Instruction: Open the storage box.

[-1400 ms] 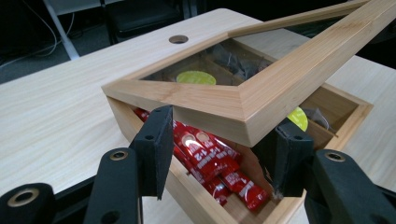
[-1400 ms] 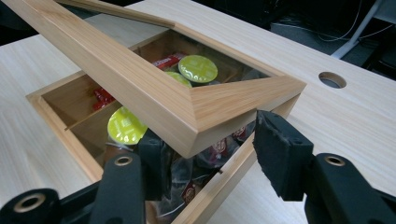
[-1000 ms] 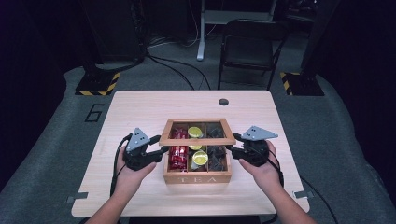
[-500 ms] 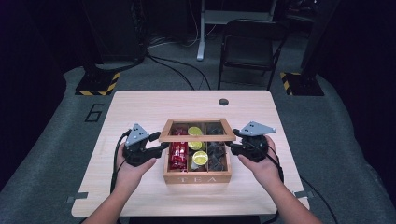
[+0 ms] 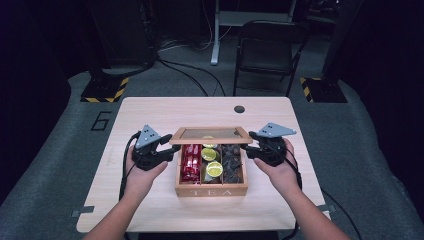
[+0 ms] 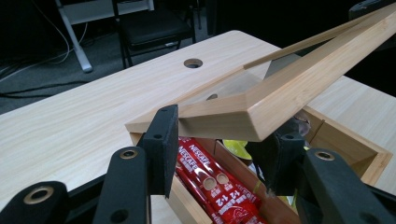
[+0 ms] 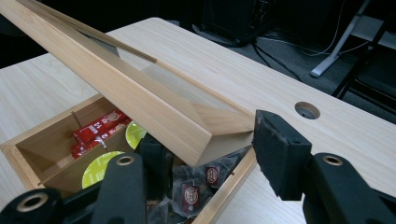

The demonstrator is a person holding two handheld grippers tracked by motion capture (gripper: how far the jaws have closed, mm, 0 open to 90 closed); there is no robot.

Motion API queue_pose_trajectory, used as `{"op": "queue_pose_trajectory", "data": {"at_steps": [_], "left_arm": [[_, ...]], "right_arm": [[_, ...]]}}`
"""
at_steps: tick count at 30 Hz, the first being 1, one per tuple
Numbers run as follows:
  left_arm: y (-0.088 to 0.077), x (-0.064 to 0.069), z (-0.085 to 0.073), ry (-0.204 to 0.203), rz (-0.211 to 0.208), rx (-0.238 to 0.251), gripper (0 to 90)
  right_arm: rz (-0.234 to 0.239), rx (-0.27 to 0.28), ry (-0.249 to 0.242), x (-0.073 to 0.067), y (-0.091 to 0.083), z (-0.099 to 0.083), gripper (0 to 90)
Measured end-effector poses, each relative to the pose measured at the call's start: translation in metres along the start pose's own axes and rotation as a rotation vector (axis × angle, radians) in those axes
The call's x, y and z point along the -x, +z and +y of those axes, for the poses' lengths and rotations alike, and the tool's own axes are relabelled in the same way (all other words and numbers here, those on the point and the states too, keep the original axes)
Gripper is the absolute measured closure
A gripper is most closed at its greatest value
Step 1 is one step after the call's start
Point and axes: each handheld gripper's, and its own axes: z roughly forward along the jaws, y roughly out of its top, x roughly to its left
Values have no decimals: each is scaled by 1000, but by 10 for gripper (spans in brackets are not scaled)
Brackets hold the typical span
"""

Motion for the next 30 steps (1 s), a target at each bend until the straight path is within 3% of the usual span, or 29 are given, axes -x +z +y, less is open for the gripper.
{"op": "queue_pose_trajectory", "data": {"at_steps": [9,14,18,30], "left_arm": [[4,-7,8,-18,0,11,539],[7,-9,14,-10,15,23,543],[8,-9,14,-8,19,28,543],[11,-13,15,-16,22,61,542]], "right_arm": [[-24,-2,0,4,7,2,504],[-45,6,-7,10,10,5,585],[-45,14,20,10,12,6,589],[-50,17,5,14,13,12,594]]}}
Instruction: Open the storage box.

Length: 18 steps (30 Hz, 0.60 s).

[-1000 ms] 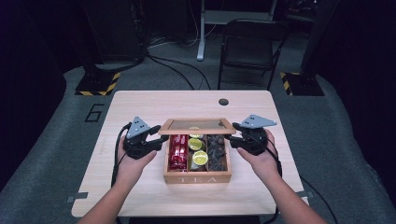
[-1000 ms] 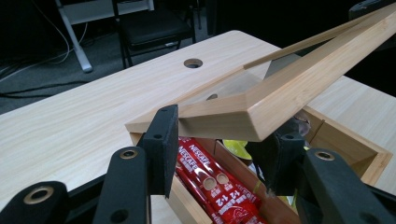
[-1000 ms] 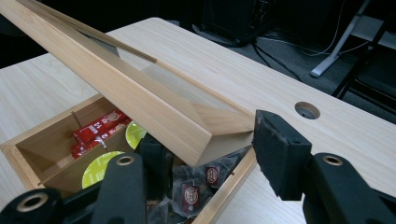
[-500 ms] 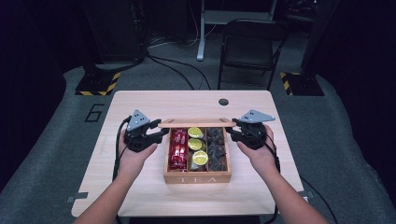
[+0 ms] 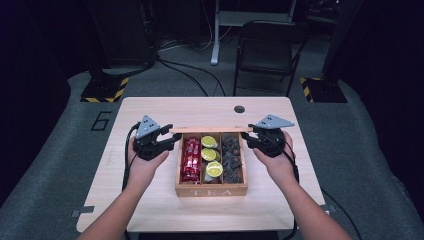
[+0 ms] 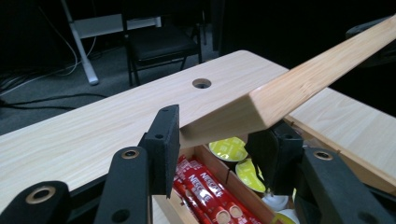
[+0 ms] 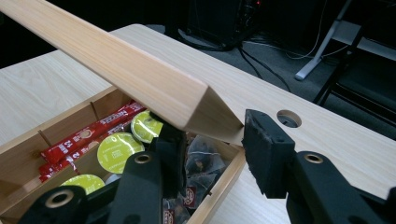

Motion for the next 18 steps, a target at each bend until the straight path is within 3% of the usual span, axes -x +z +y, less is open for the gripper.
{"op": "queue_pose_trajectory", "data": {"at_steps": [7,12,18], "left_arm": [[10,-3,-5,7,22,-42,541],[15,-6,-5,13,49,-30,590],[16,-7,-4,5,53,-24,602]], "right_arm": [[-4,-2,9,1,1,3,593],[-7,0,21,1,2,4,592],[-8,9,24,3,4,6,592]]}}
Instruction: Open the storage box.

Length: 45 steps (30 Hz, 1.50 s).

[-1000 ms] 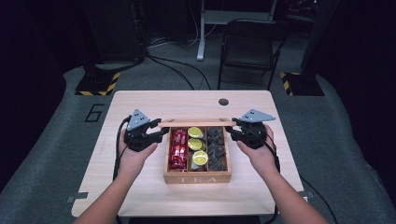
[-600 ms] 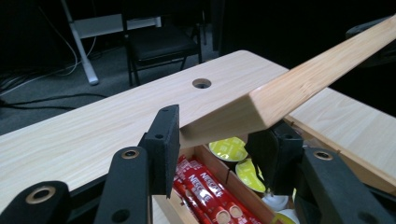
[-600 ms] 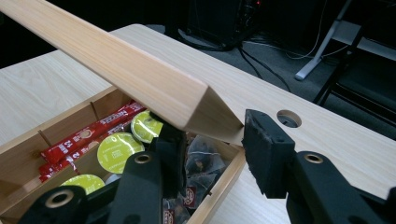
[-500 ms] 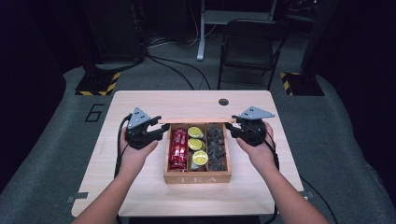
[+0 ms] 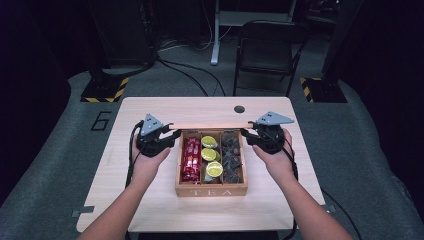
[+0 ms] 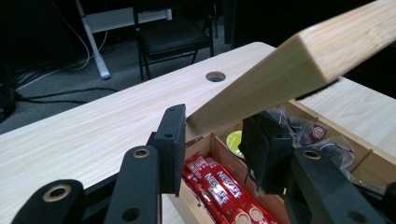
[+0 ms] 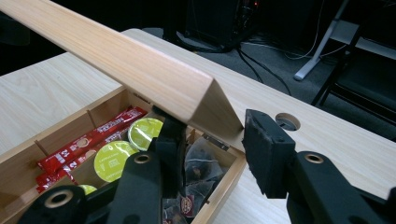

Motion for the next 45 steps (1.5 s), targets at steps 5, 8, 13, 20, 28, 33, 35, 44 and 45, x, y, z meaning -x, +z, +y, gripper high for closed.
{"op": "queue_pose_trajectory", "data": {"at_steps": [5,8,13,20,28,33,35,44,45], "left_arm": [[2,-2,3,-17,-5,-3,603],[2,-4,6,-24,-4,-11,603],[5,-6,9,-27,-4,-12,603],[8,-10,13,-44,-9,-16,605],[10,-13,18,-50,-11,-25,606],[12,-14,20,-56,-7,-24,608],[12,-15,22,-54,-10,-31,608],[15,-16,26,-68,-4,-35,611],[16,-17,27,-65,-2,-33,612]], "right_arm": [[0,5,0,2,1,3,592],[-1,12,6,3,3,4,587],[-1,10,18,5,7,5,568],[-15,5,18,6,15,6,548],[-16,7,28,11,21,8,548],[-29,-5,32,13,26,7,548],[-31,-5,30,14,26,7,546],[-45,-11,41,19,32,5,544],[-47,-12,39,19,33,5,544]]}}
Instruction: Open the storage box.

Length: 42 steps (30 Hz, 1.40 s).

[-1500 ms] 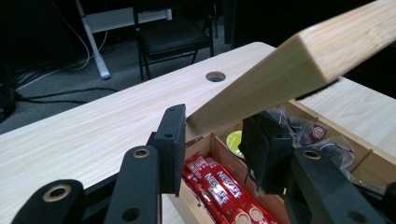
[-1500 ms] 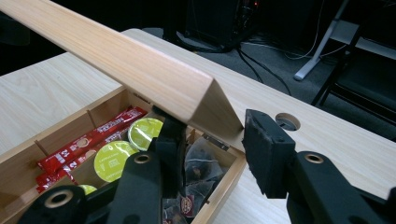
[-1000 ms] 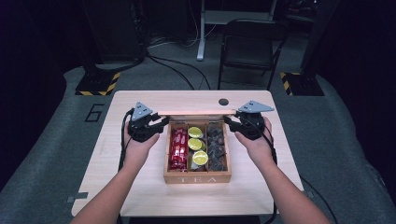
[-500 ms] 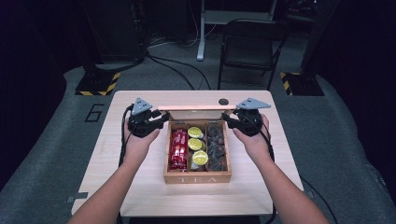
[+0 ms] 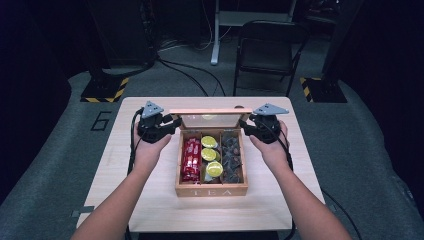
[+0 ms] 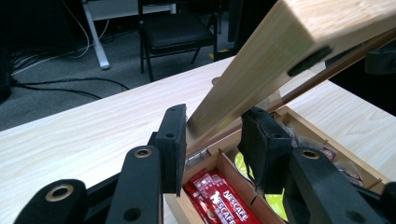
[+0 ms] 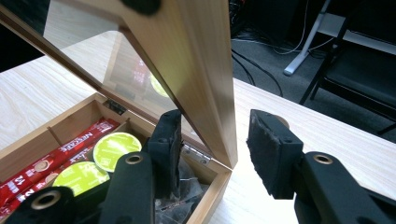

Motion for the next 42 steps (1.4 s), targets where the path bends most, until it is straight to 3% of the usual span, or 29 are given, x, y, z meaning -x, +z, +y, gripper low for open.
{"op": "queue_pose_trajectory", "data": {"at_steps": [20,42], "left_arm": [[5,-3,7,-15,13,-2,617],[12,-7,13,-36,24,3,620]], "right_arm": [[-3,-15,-9,1,17,-3,530],[-15,-26,13,5,32,-6,551]]}}
